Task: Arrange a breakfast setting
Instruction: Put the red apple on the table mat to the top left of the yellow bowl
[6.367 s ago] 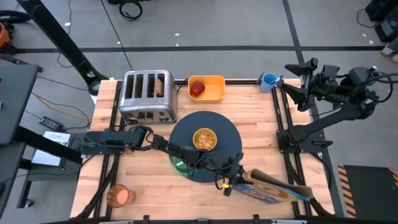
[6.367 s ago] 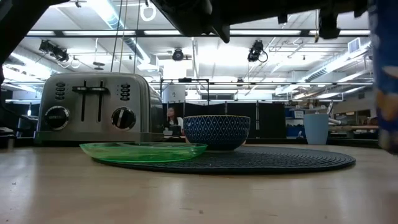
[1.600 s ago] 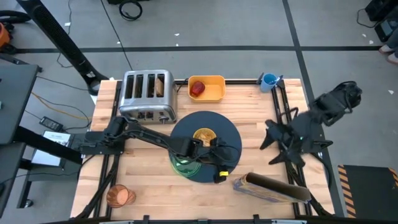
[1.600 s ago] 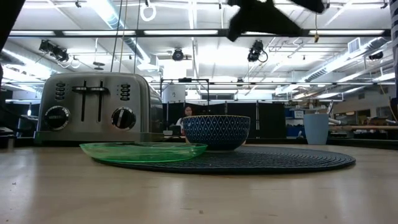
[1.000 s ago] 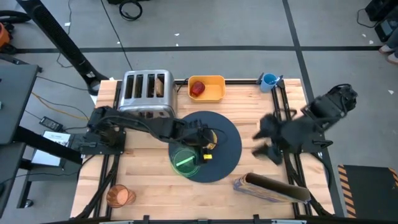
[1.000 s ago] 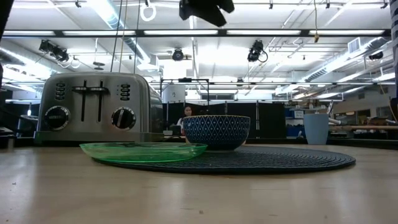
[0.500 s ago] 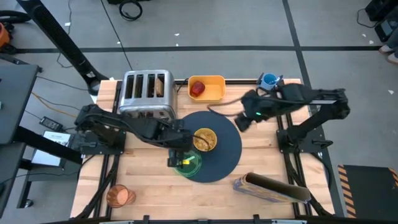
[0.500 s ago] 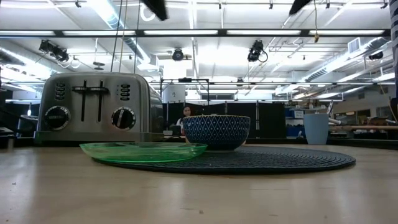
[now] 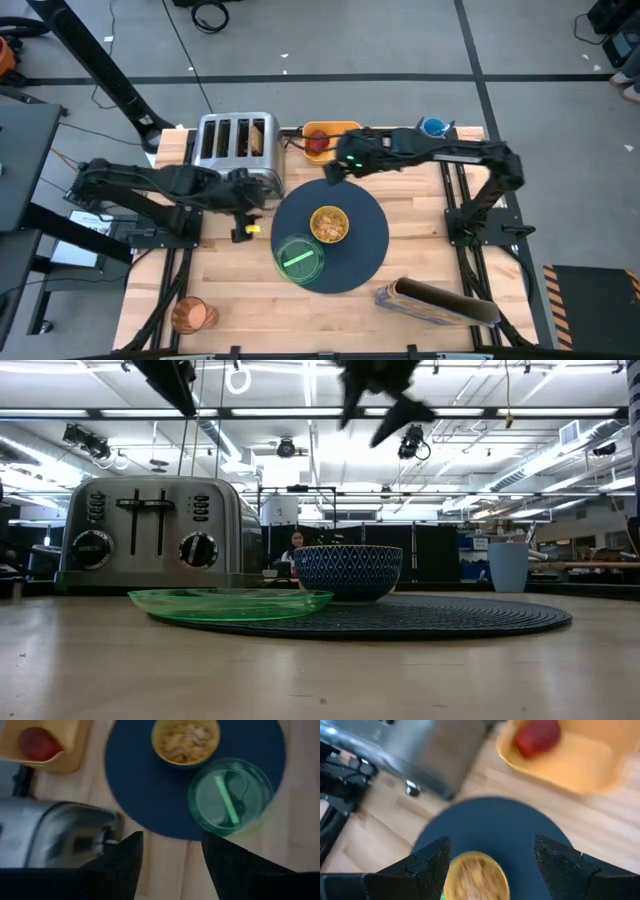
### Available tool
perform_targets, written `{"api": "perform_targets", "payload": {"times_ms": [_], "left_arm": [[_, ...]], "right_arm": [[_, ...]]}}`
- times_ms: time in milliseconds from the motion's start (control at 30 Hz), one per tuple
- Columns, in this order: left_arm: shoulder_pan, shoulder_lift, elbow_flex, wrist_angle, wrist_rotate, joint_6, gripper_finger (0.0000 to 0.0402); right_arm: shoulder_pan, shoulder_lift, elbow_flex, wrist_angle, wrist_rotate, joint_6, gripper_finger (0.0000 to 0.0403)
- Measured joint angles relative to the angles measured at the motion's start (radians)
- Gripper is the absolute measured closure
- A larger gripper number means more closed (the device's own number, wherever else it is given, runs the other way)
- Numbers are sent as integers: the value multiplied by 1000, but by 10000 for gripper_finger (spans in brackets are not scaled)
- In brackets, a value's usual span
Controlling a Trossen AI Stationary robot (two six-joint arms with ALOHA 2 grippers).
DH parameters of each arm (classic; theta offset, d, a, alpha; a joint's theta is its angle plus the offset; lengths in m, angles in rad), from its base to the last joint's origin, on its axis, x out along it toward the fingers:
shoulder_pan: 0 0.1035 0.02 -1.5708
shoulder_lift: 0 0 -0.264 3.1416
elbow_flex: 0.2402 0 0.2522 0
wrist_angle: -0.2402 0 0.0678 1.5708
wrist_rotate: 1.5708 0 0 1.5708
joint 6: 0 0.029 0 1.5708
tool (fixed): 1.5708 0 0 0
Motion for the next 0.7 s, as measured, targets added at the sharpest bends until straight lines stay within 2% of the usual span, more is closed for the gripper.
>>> {"api": "perform_targets", "payload": {"times_ms": [267,433,700], "left_arm": [[75,-151,-87,-27,-1,11,194],[116,-204,-89,-35,-2,11,194],[180,-231,-89,-75,-13,63,193]], "right_arm": [[-136,194,60,339,-22,-115,119],[-205,264,69,409,-34,3,119],[-252,359,70,456,-40,154,119]]}}
